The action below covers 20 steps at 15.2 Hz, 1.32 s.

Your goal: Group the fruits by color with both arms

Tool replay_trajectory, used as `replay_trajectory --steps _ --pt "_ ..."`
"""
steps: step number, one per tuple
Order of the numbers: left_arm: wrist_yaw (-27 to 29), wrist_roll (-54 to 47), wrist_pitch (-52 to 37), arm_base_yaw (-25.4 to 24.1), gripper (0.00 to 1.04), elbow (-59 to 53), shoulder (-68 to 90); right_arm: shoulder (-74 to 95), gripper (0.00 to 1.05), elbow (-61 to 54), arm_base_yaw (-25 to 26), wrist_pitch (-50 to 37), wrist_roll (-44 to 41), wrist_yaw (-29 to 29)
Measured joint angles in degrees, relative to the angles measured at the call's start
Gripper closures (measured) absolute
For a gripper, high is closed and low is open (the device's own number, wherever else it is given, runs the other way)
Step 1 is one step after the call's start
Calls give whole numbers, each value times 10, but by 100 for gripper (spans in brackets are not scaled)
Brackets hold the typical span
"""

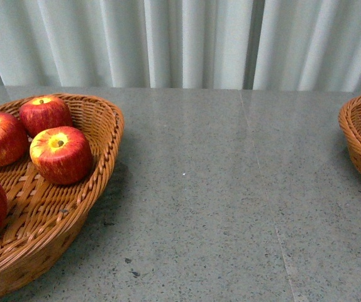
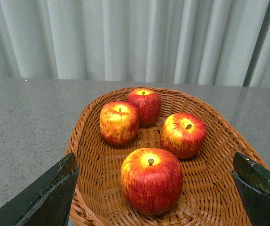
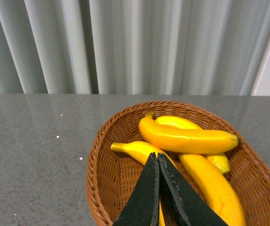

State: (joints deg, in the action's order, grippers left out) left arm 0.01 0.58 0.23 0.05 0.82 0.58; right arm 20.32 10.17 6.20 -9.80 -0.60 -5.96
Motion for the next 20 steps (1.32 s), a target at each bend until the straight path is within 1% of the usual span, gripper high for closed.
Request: replay_trajectory --steps 1,2,3,9,10,11,18,19,20 --pt "0 0 0 0 7 0 0 -16 103 -15 -50 0 0 50" --pt "0 0 0 0 7 0 0 -27 103 -25 -66 1 0 49" --pt "0 0 0 0 7 0 0 -45 103 -39 -62 3 0 59" --pt "0 0 0 0 7 0 0 -99 103 -71 -62 29 0 59" --pt "0 0 0 0 7 0 0 -143 103 -73 -62 91 0 58" --pt "0 0 1 0 7 0 0 -184 103 -81 -62 104 0 59" --pt "0 0 0 0 7 0 0 -201 103 -94 -62 101 2 59" --pt "0 0 0 0 7 0 0 -201 100 -94 -62 101 1 59" --pt "0 0 0 0 7 0 0 -201 87 -94 -62 100 2 59"
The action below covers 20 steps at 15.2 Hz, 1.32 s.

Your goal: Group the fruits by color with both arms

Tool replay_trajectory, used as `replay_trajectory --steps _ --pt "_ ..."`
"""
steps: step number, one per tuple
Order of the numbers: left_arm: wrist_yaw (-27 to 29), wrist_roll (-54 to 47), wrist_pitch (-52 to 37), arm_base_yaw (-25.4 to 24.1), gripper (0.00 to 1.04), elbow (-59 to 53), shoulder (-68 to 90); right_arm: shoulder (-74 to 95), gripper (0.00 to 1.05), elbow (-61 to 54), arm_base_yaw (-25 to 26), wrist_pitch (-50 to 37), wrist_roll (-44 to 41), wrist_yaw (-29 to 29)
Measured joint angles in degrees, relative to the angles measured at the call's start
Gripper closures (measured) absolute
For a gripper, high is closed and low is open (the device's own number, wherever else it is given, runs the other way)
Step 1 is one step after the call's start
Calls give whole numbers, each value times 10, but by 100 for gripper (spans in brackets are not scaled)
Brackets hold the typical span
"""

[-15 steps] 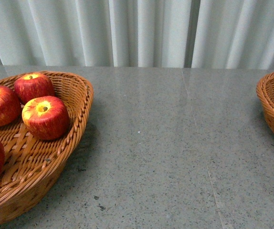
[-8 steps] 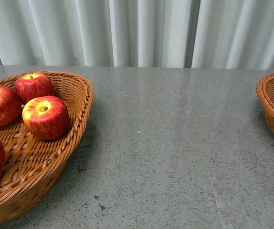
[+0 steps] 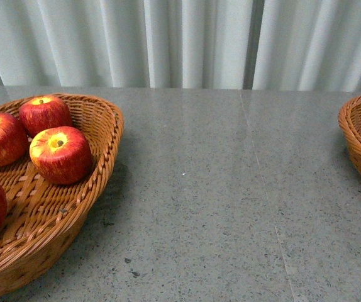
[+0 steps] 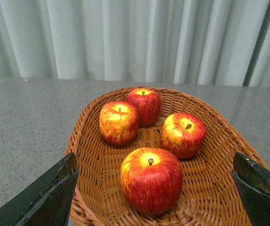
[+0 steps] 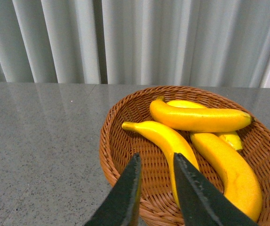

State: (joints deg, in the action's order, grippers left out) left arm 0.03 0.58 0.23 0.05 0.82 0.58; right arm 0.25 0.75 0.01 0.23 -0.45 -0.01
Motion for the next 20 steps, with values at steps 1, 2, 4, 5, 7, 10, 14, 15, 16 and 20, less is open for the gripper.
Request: replay_trajectory --steps 1,2,4,5,7,10,14,15,16,20 --pt "0 0 0 0 7 0 0 0 76 0 0 0 0 0" --pt "0 0 0 0 7 0 0 0 63 0 0 0 0 0" --pt "0 0 0 0 7 0 0 0 32 0 0 0 0 0" --pt "0 0 0 0 7 0 0 0 14 0 0 0 0 0" --pt "0 0 0 0 7 0 0 0 5 0 0 0 0 0" --pt "0 0 0 0 7 0 0 0 6 0 0 0 0 0" --pt "0 0 0 0 7 0 0 0 7 0 0 0 0 0" --pt "0 0 0 0 7 0 0 0 7 0 0 0 0 0" --pt "0 0 0 0 7 0 0 0 7 0 0 0 0 0" --pt "0 0 0 0 7 0 0 0 7 0 0 0 0 0"
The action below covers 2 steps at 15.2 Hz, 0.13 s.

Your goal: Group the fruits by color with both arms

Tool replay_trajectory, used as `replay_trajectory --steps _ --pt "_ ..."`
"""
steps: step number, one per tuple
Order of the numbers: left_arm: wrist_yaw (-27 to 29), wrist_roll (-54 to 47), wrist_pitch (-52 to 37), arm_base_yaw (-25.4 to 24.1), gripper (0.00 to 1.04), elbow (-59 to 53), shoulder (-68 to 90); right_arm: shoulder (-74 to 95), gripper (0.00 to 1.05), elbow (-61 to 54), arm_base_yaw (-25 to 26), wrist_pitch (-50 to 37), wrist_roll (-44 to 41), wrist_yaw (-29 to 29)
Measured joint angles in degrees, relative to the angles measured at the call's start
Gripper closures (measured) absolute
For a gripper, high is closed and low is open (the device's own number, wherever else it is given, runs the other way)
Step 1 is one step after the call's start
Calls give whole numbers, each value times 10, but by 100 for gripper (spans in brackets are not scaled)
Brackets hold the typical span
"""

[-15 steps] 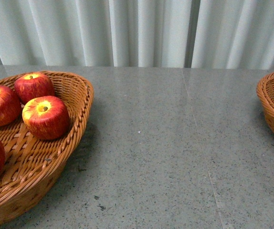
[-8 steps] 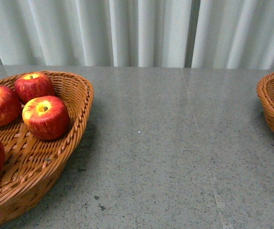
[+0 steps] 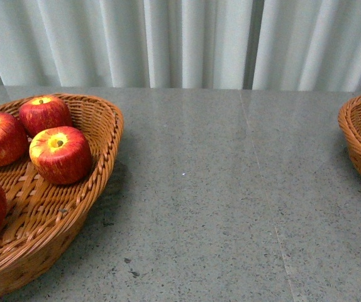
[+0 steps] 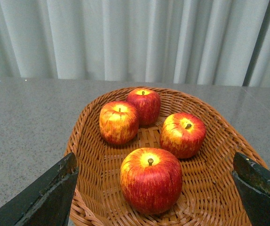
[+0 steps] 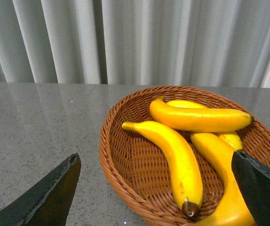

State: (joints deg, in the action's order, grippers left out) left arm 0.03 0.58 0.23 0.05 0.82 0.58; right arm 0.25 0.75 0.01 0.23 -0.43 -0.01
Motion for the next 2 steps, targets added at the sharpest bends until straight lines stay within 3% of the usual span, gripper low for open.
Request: replay_trajectory --steps 2 --pt "0 0 0 0 7 0 0 0 7 0 0 0 0 0"
